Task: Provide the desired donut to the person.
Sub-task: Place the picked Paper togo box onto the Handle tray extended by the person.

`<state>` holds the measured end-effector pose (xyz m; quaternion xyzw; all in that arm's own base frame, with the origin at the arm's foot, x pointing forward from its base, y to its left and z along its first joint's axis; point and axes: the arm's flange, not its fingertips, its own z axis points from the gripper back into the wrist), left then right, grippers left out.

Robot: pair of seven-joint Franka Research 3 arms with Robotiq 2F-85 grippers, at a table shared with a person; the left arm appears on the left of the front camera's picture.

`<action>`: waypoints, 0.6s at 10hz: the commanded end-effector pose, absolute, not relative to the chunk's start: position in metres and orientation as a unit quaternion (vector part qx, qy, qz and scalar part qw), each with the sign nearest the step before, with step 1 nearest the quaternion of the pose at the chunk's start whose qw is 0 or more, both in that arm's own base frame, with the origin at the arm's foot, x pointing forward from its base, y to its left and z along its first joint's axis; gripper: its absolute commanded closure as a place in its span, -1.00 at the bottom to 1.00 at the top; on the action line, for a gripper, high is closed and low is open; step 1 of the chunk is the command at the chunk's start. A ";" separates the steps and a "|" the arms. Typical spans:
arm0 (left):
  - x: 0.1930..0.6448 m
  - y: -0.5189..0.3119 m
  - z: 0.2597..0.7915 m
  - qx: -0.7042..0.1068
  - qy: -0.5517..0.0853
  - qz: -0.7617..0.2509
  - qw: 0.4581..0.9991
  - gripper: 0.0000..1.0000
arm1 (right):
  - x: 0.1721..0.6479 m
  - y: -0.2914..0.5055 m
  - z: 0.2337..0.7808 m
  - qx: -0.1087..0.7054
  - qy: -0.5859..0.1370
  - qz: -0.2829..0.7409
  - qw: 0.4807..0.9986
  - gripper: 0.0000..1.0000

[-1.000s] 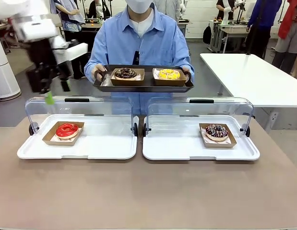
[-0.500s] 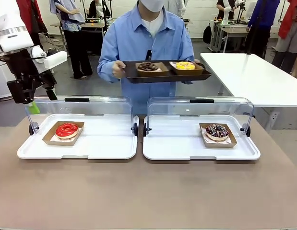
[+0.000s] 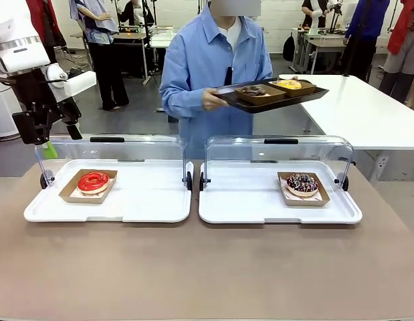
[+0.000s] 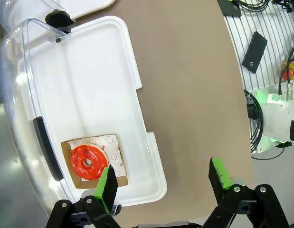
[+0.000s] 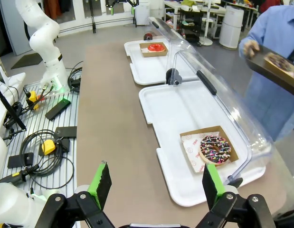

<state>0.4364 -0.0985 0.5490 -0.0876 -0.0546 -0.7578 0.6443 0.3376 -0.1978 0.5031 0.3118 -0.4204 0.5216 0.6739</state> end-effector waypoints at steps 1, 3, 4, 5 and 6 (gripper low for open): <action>0.436 -0.099 0.549 -0.088 -0.055 -0.758 0.644 -1.00 | 0.336 -0.200 0.503 0.313 -0.419 0.526 0.671 -1.00; 0.471 -0.050 0.565 -0.277 -0.162 -0.691 0.648 -1.00 | 0.336 -0.200 0.503 0.313 -0.419 0.526 0.671 -1.00; 0.472 -0.020 0.558 -0.300 -0.191 -0.677 0.645 -1.00 | 0.336 -0.200 0.503 0.313 -0.419 0.526 0.671 -1.00; 0.470 0.011 0.549 -0.329 -0.216 -0.663 0.637 -1.00 | 0.336 -0.200 0.503 0.313 -0.419 0.526 0.671 -1.00; 0.481 0.045 0.544 -0.362 -0.230 -0.652 0.626 -1.00 | 0.336 -0.200 0.503 0.313 -0.419 0.526 0.671 -1.00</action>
